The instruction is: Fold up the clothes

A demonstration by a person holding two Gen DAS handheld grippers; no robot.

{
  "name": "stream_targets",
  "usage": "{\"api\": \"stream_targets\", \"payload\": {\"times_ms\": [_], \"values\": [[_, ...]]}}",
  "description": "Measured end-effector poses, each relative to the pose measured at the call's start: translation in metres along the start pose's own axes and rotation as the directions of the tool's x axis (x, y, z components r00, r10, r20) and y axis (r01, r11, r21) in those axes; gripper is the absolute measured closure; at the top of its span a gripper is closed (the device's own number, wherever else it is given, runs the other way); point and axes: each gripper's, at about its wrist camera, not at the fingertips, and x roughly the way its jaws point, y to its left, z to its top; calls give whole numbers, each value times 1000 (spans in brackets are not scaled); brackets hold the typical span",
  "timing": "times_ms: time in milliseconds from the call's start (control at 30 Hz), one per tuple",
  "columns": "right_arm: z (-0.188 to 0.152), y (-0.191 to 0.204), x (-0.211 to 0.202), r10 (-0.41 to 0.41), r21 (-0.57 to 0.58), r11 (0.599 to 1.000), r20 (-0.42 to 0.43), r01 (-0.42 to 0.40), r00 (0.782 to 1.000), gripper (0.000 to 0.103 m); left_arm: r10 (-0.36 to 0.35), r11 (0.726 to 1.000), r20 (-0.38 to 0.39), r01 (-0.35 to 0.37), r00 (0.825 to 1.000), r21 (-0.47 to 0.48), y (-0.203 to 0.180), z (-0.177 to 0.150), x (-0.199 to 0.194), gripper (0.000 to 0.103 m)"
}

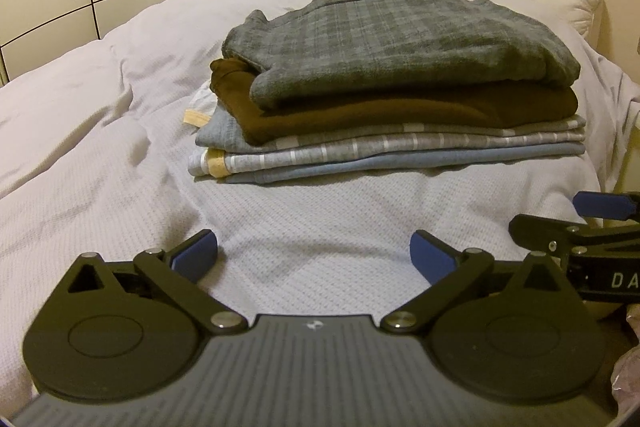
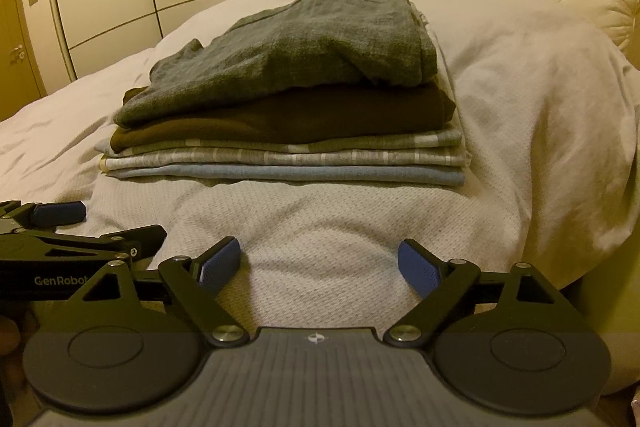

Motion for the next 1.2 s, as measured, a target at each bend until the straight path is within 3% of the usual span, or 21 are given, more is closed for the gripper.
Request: {"api": "stream_targets", "payload": {"times_ms": [700,1200], "values": [[6,5,-10,-11,6,1000,-16,11,1000,15,-1,1000,-2,1,1000,-12,0,4,-9,1],[12,5,-38,-11,34,999,27,10,1000,15,11,1000,24,-11,1000,2,-5,10,-34,1]]}}
